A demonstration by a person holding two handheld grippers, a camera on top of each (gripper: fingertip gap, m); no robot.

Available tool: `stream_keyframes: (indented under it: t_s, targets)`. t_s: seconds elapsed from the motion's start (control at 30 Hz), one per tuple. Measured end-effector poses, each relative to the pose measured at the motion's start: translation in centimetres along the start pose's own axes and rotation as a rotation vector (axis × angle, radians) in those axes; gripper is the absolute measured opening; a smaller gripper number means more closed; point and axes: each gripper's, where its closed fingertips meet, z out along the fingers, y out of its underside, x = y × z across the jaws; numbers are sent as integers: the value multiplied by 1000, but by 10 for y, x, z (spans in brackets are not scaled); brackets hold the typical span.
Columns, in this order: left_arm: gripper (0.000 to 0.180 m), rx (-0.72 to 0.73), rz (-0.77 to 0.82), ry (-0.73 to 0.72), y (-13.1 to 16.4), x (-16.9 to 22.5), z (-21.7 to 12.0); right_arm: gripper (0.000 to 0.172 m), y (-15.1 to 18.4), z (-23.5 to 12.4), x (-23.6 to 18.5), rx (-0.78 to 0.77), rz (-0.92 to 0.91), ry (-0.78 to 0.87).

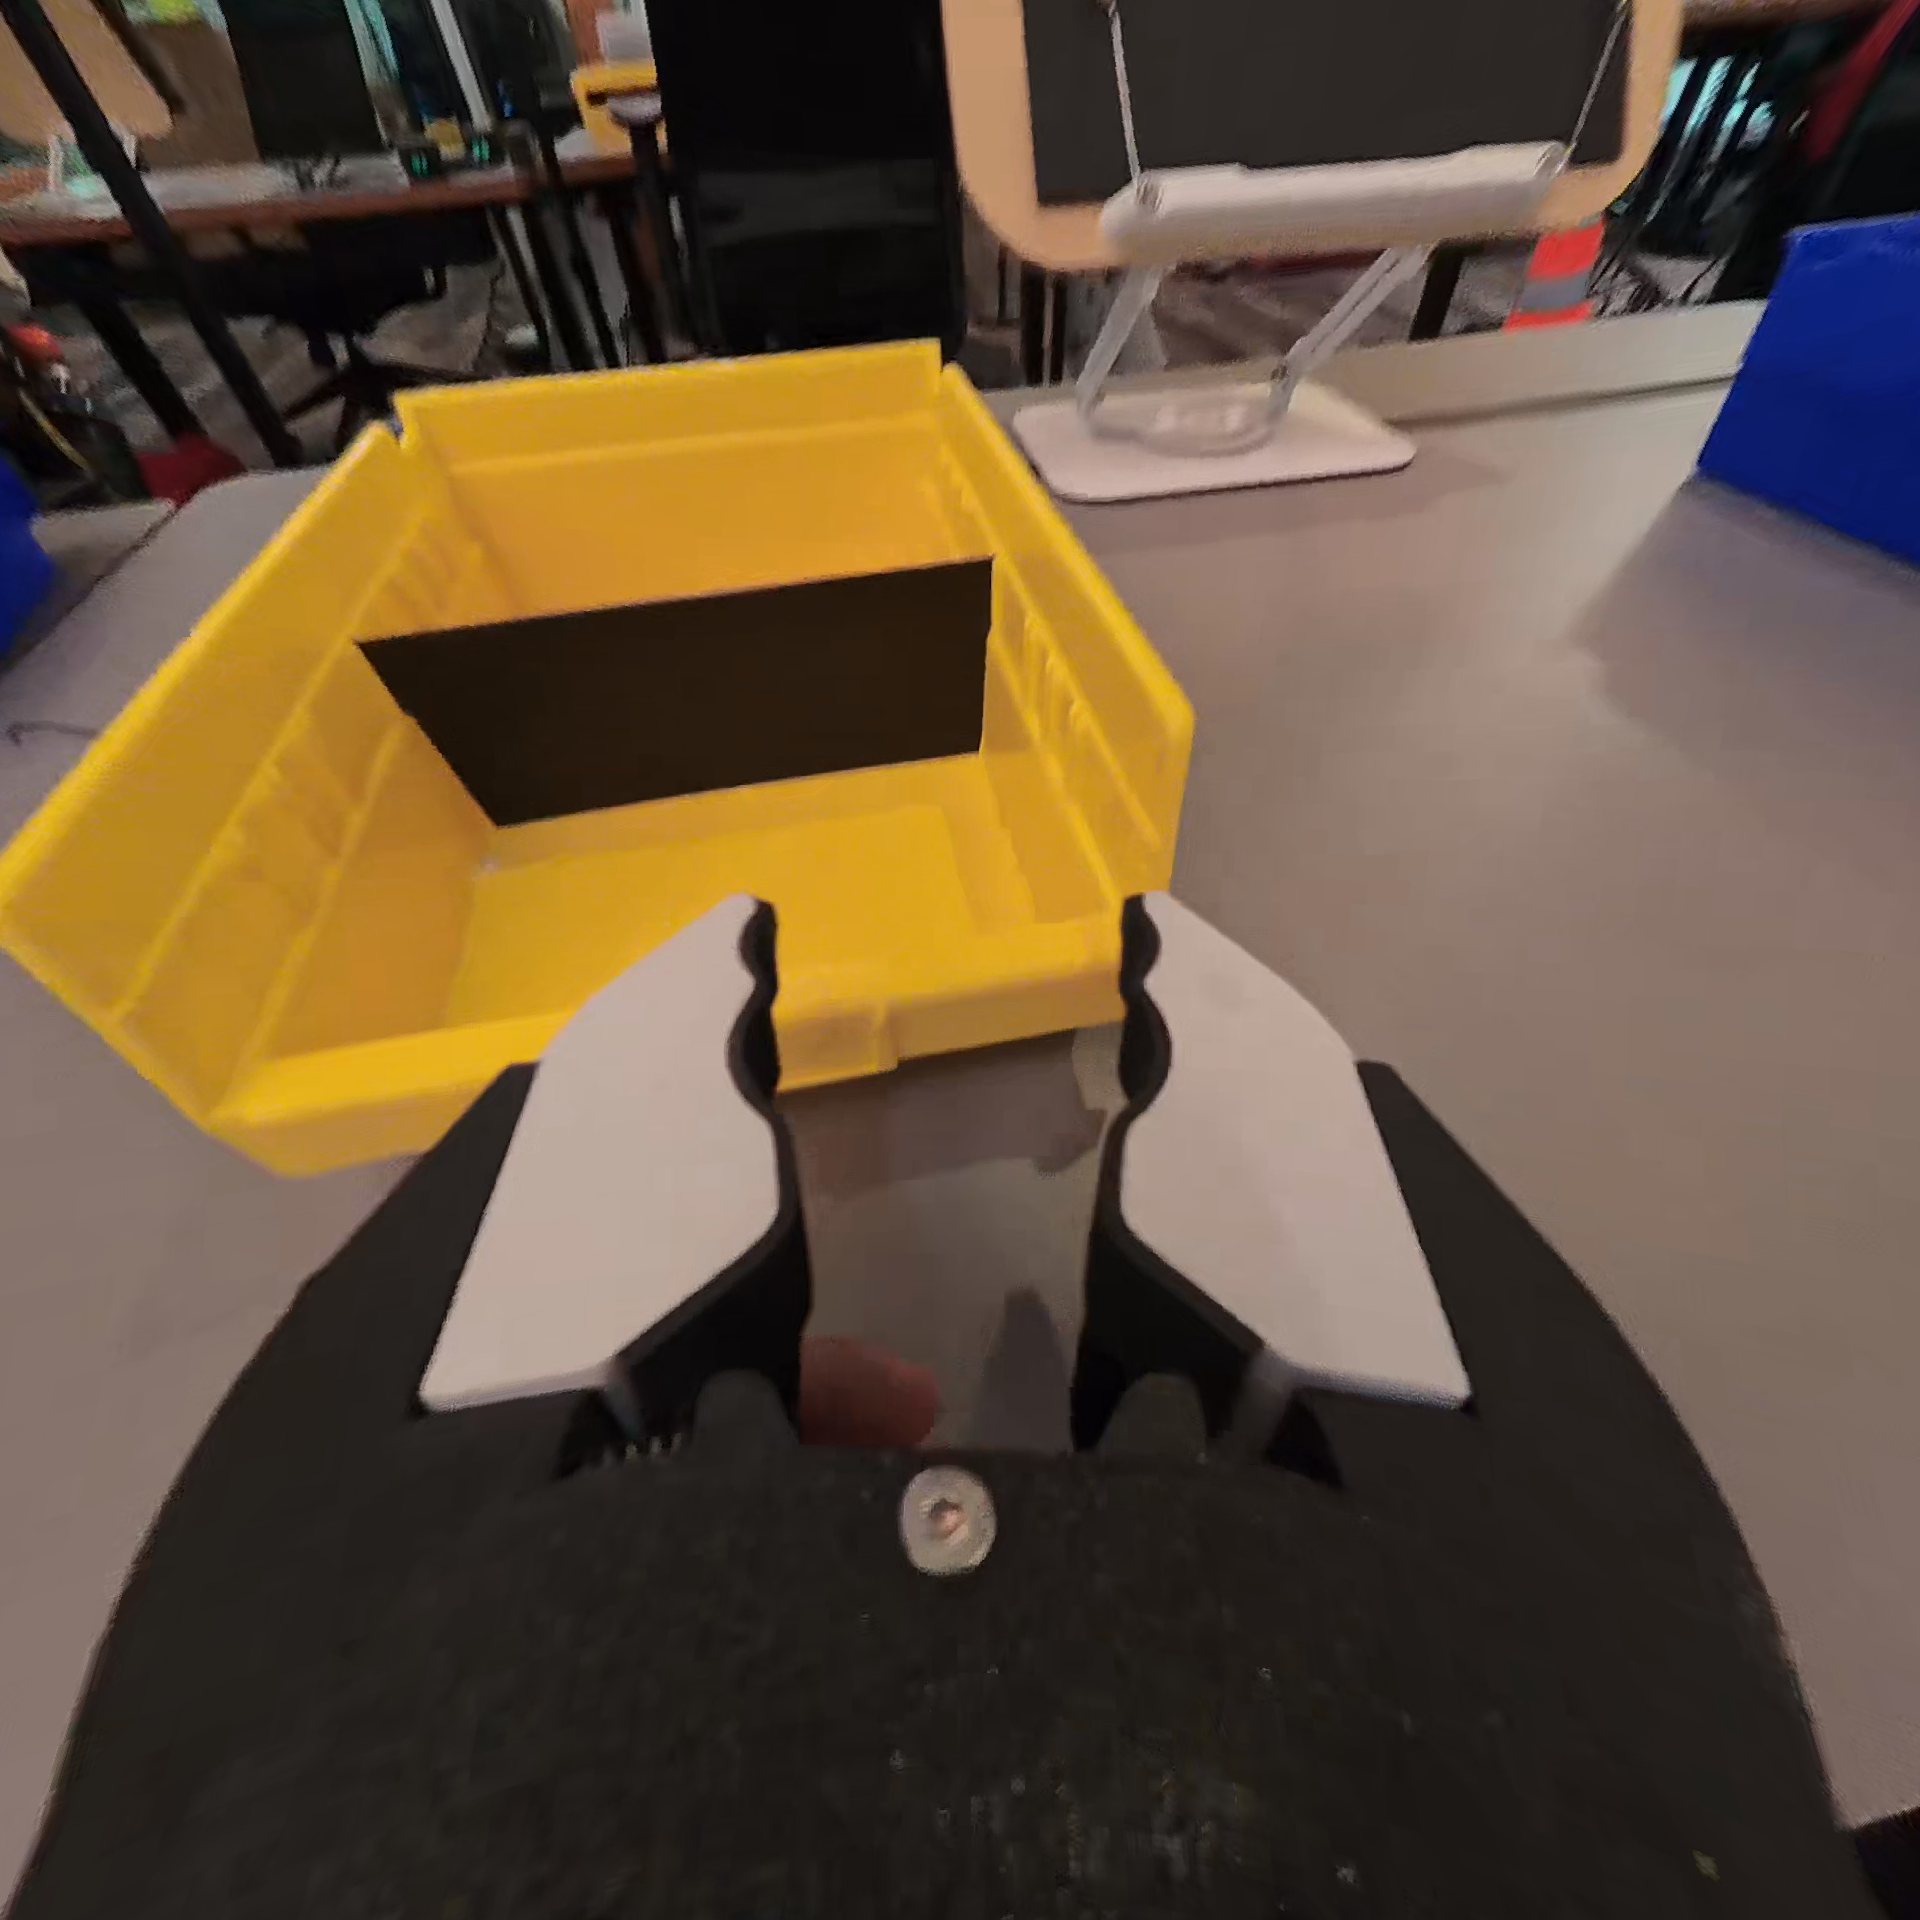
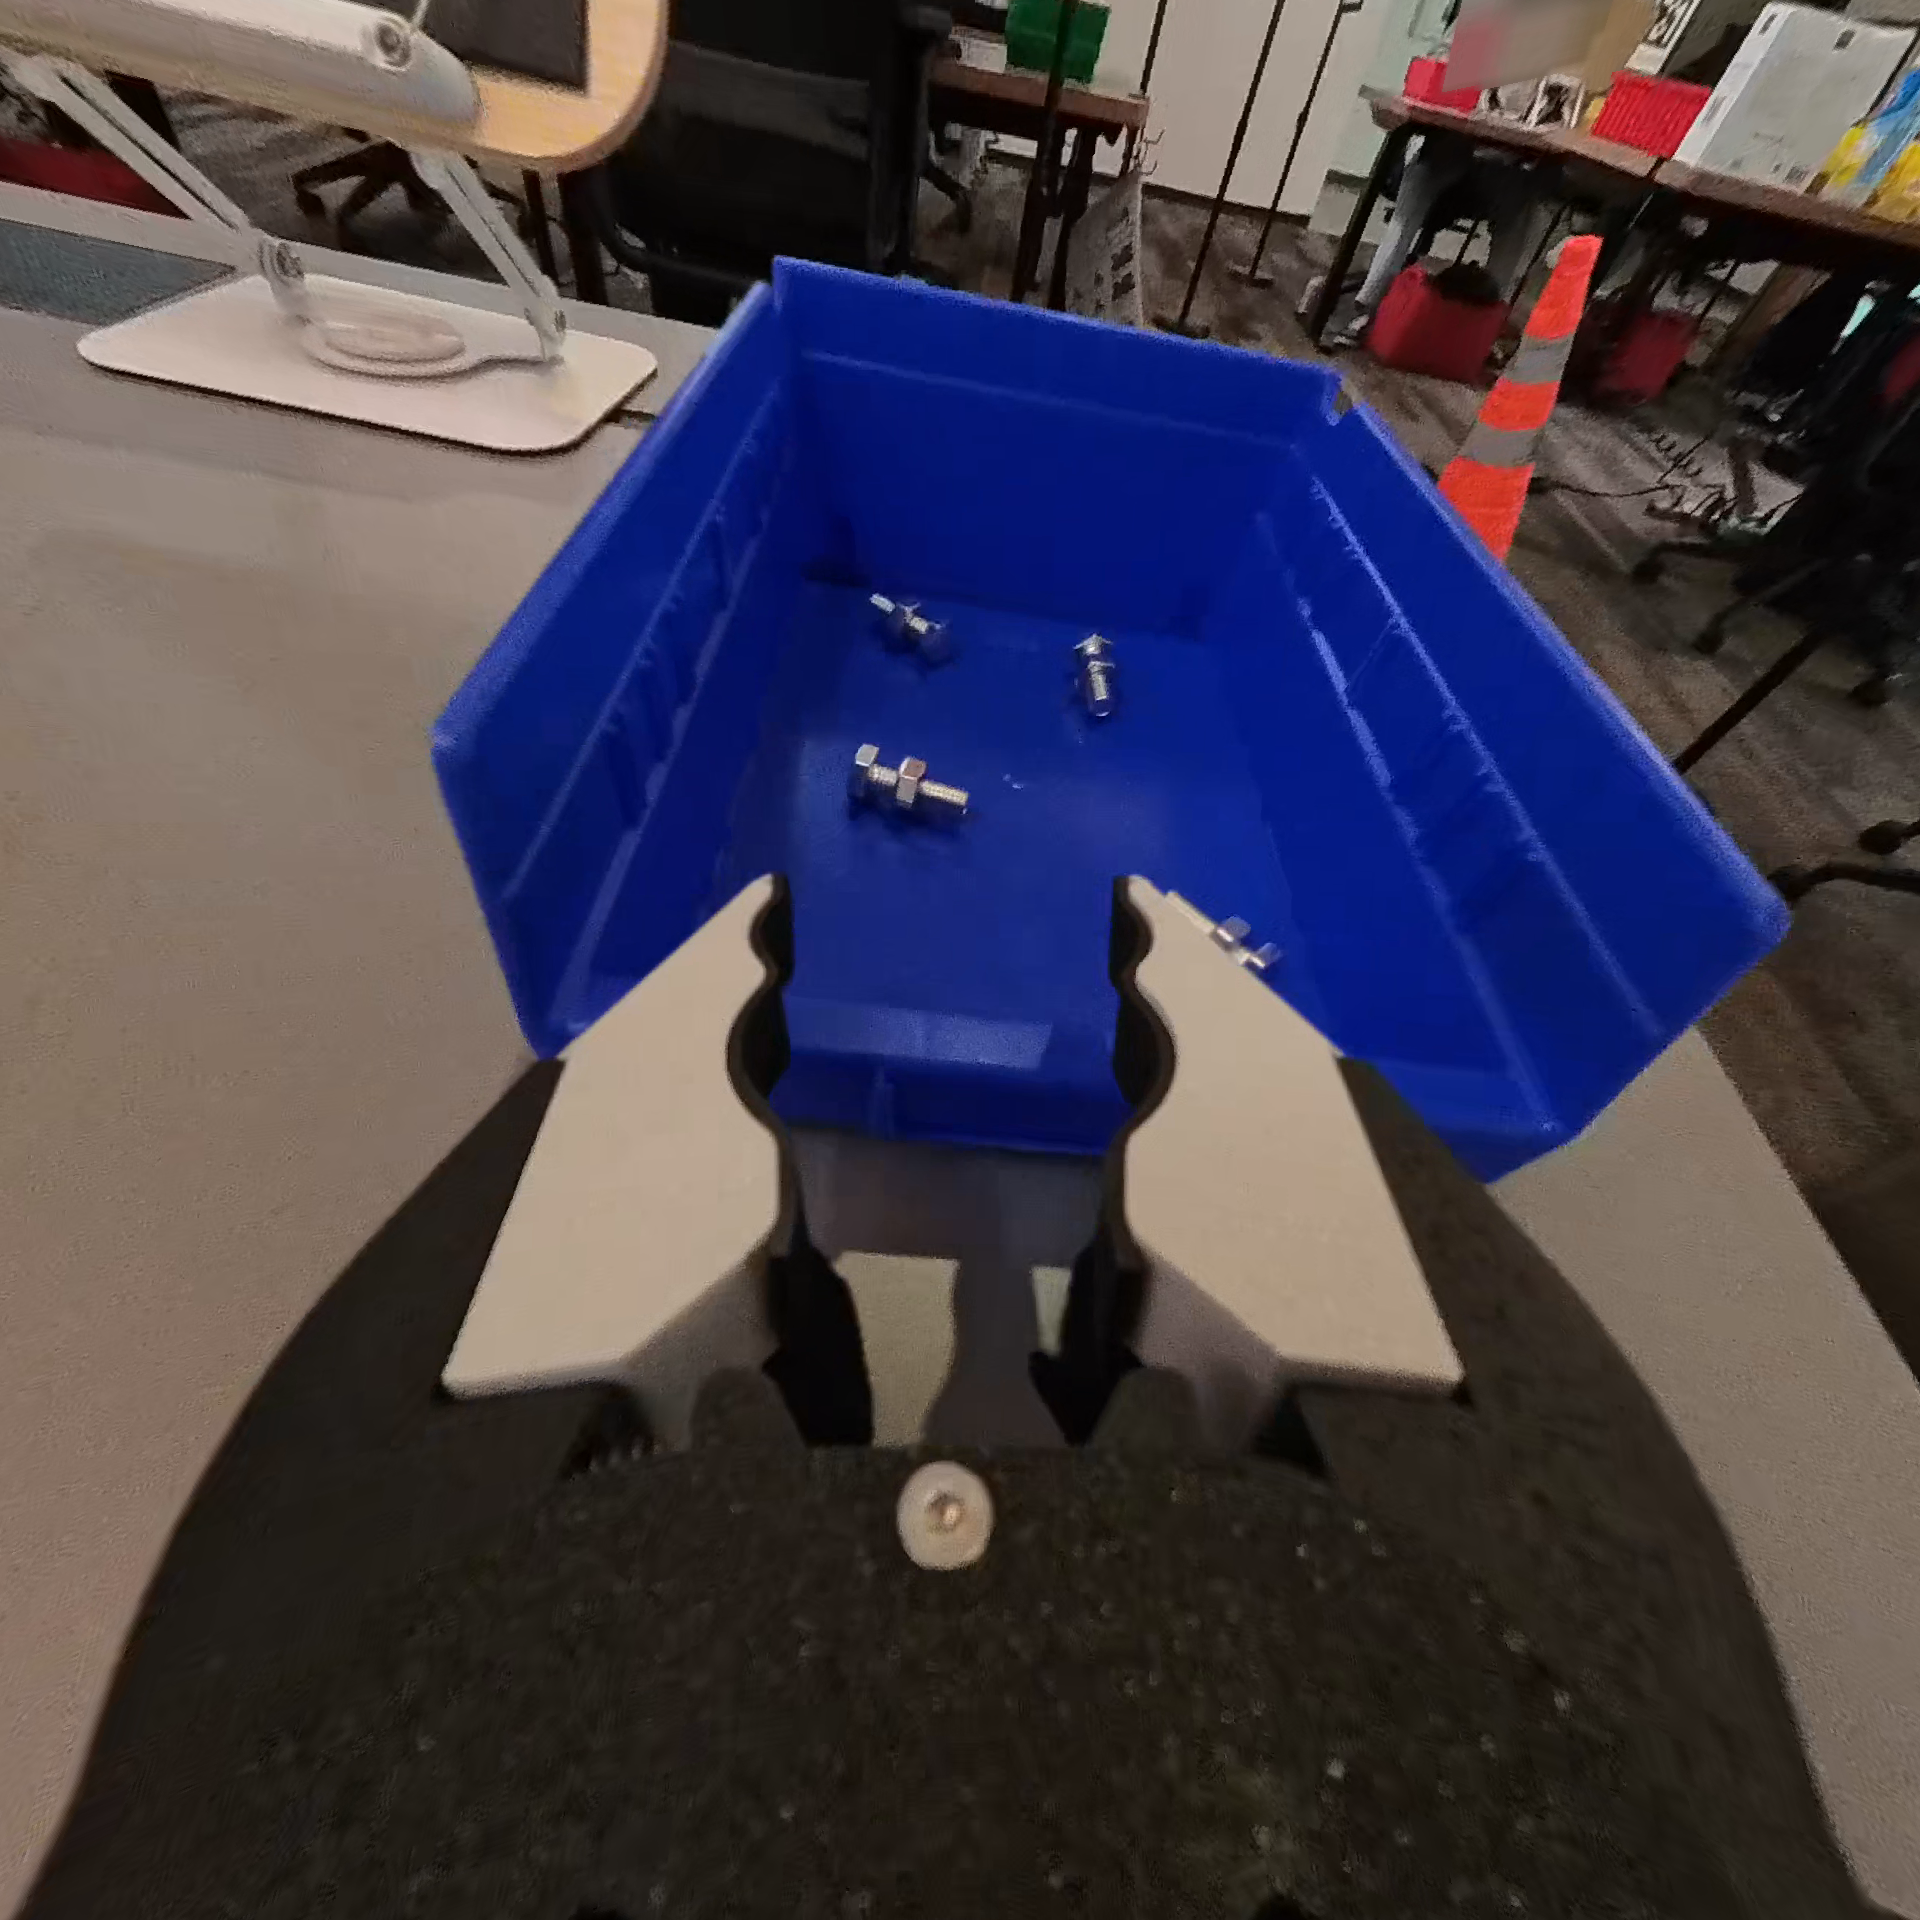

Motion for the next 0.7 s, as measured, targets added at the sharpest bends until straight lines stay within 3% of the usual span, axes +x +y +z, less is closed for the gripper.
stream_keyframes:
  t_s: [0.1,0.17,0.2,0.33,0.47,0.7]
  targets:
    - [63,4,-55,6,0,4,-2,61,-7,-5,6,42,-19,15]
    - [49,17,-95,69,-1,15,-3,61,-7,-6,7,50,-14,9]
    - [51,-4,-100,70,2,16,-3,61,-7,-7,7,49,-11,6]
    - [55,-30,-76,-38,7,5,-8,61,-2,-4,8,38,6,-8]
    - [44,-67,-85,-160,14,-17,-16,60,0,1,9,28,29,-28]
    - [49,-100,-149,-201,24,-34,-18,60,4,3,4,12,45,-44]
